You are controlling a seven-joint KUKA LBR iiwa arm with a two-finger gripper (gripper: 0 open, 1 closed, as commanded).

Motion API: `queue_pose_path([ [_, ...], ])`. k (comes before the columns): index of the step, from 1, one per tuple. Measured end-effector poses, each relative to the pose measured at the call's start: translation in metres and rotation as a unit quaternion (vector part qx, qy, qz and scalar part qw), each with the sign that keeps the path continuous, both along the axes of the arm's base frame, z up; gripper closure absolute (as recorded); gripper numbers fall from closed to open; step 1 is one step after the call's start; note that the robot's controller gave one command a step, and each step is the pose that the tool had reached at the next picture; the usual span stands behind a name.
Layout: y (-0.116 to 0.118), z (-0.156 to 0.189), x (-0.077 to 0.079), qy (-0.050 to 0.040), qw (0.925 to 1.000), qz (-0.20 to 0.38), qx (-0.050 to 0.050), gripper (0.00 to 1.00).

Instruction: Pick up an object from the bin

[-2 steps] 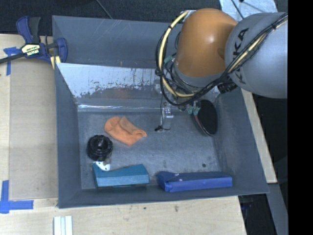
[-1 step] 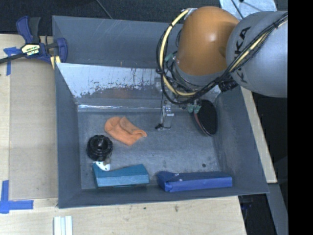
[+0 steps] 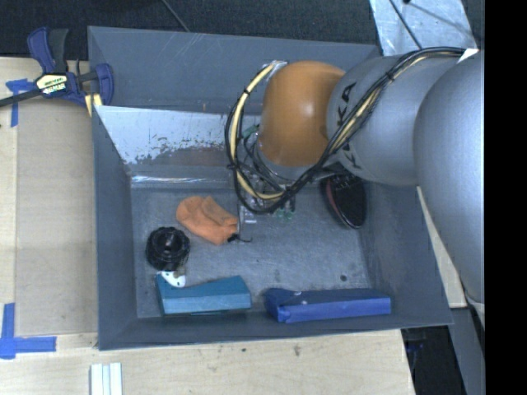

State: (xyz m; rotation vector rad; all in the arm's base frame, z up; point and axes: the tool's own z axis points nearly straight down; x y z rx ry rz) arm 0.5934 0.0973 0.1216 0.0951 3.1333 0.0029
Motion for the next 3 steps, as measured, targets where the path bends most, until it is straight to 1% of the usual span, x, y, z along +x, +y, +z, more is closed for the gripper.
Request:
queue_pose_path([
  [1, 0.01, -0.006, -0.001, 0.0044, 1.0, 0.004, -0.001, 0.0],
  [2, 0.015, 0.013, 0.0, 0.0009, 1.0, -0.003, 0.0, 0.0],
  [3, 0.025, -0.05, -0.011, 0.0016, 0.9997, -0.026, 0.0, 0.0],
])
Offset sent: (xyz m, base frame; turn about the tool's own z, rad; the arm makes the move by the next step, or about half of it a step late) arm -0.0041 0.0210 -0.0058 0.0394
